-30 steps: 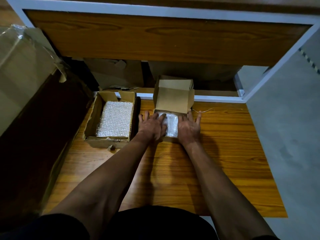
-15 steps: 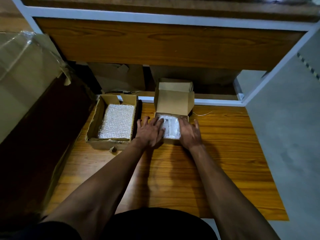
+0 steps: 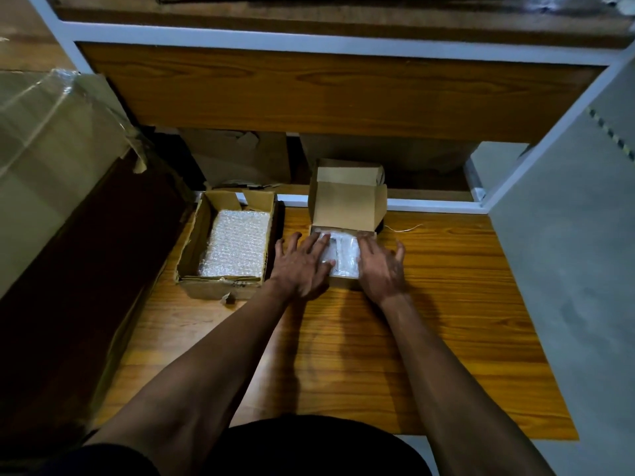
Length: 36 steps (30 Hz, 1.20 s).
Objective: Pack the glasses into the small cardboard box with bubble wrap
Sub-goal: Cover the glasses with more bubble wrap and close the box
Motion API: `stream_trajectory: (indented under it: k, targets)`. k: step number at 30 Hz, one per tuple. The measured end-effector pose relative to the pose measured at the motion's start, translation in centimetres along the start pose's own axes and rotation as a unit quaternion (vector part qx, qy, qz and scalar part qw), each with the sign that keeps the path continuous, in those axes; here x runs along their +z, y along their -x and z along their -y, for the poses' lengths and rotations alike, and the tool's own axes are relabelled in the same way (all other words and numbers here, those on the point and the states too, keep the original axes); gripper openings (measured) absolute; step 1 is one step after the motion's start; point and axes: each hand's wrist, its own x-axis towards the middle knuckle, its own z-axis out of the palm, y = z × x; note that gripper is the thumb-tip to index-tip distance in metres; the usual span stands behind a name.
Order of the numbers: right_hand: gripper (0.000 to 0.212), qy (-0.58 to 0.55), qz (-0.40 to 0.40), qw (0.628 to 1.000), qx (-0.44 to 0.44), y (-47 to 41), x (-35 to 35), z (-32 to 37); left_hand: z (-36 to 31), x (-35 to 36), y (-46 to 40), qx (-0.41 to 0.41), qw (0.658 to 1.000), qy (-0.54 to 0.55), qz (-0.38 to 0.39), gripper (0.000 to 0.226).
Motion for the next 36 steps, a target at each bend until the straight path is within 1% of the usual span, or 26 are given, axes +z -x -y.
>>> stream_trajectory:
  k: [2, 5, 10, 12, 14, 17, 22, 26, 30, 33, 36]
  targets:
    - [0.062, 0.0, 0.04, 0.999, -0.004, 0.3, 0.3, 0.2, 0.1, 0.5, 0.3, -0.003, 1.0, 0.007, 0.007, 0.072]
    - [0.061, 0.038, 0.103, 0.994, -0.005, 0.4, 0.7, 0.8, -0.1, 0.9, 0.6, -0.008, 1.0, 0.008, 0.023, 0.07]
    - [0.065, 0.083, 0.124, 0.989, -0.006, 0.2, 0.6, 1.1, -0.1, 0.2, 0.1, -0.009, 0.999, -0.025, 0.045, 0.069]
    - [0.065, 0.085, 0.118, 0.989, -0.01, 0.2, 0.7, 1.2, -0.2, -0.2, 0.2, -0.006, 0.999, -0.032, 0.043, 0.07]
    - [0.065, 0.081, 0.087, 0.993, -0.01, 0.5, 0.9, 1.2, -0.3, -0.3, 0.4, 0.007, 0.999, -0.034, 0.03, 0.07]
    - [0.071, 0.111, 0.038, 0.993, 0.024, 1.3, 1.2, 1.0, -0.9, 0.1, 0.7, 0.041, 0.998, -0.047, 0.005, 0.065]
    - [0.086, 0.138, 0.072, 0.986, 0.051, 1.0, 1.5, 1.3, -2.3, 0.4, 0.8, 0.037, 0.999, -0.033, 0.004, 0.065]
    - [0.079, 0.153, 0.106, 0.981, 0.06, 0.8, 1.1, 1.8, -2.4, 0.4, 0.8, 0.033, 0.999, -0.03, 0.01, 0.062]
    - [0.067, 0.158, 0.088, 0.982, 0.046, 0.8, 0.3, 1.4, -2.3, 0.3, 0.5, 0.037, 0.999, -0.024, 0.005, 0.063]
    - [0.07, 0.146, 0.072, 0.985, 0.05, 0.8, 0.2, 1.2, -1.2, 0.6, 0.6, 0.007, 1.0, -0.015, -0.004, 0.072]
    - [0.073, 0.125, 0.086, 0.987, 0.062, 0.6, 0.6, 1.4, -0.5, 1.4, 0.7, -0.007, 1.0, -0.027, 0.002, 0.08]
